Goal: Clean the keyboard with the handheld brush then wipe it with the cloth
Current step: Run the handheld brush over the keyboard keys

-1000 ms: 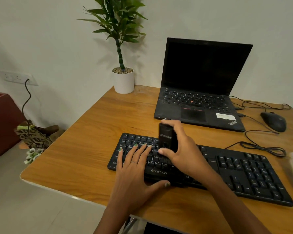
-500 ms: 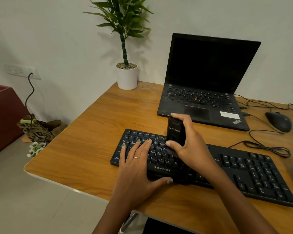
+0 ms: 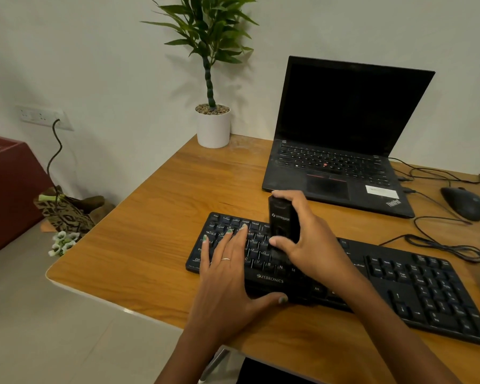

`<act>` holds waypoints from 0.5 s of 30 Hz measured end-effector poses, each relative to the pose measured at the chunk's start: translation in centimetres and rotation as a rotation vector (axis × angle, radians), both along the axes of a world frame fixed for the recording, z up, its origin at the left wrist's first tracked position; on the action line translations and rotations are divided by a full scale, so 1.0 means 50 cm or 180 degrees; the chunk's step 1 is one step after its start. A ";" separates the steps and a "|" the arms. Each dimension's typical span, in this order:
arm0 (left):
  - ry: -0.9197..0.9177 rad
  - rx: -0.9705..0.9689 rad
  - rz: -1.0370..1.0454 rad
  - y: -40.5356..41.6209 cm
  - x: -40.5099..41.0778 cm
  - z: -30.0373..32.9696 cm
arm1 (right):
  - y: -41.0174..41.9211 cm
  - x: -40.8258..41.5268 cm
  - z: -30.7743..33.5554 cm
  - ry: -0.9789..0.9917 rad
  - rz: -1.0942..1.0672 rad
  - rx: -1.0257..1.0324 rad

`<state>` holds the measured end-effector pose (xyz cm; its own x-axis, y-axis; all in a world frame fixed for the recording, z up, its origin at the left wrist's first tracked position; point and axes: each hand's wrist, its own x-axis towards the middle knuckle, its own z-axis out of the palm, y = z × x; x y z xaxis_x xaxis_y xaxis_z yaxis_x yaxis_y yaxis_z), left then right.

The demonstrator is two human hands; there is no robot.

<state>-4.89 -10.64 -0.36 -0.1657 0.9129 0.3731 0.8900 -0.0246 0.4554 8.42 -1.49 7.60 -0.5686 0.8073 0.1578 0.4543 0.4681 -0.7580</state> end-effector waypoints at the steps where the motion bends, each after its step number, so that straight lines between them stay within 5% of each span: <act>1: 0.0002 0.0001 -0.0003 0.000 0.000 0.000 | 0.002 0.001 -0.001 0.0036 -0.0040 0.0007; 5: -0.0001 0.0019 0.0020 0.001 -0.002 -0.002 | -0.014 0.000 0.004 0.0107 0.0391 -0.0322; 15: 0.0062 -0.0037 0.0070 -0.001 0.000 0.000 | -0.002 -0.010 0.001 0.0171 0.0139 -0.0129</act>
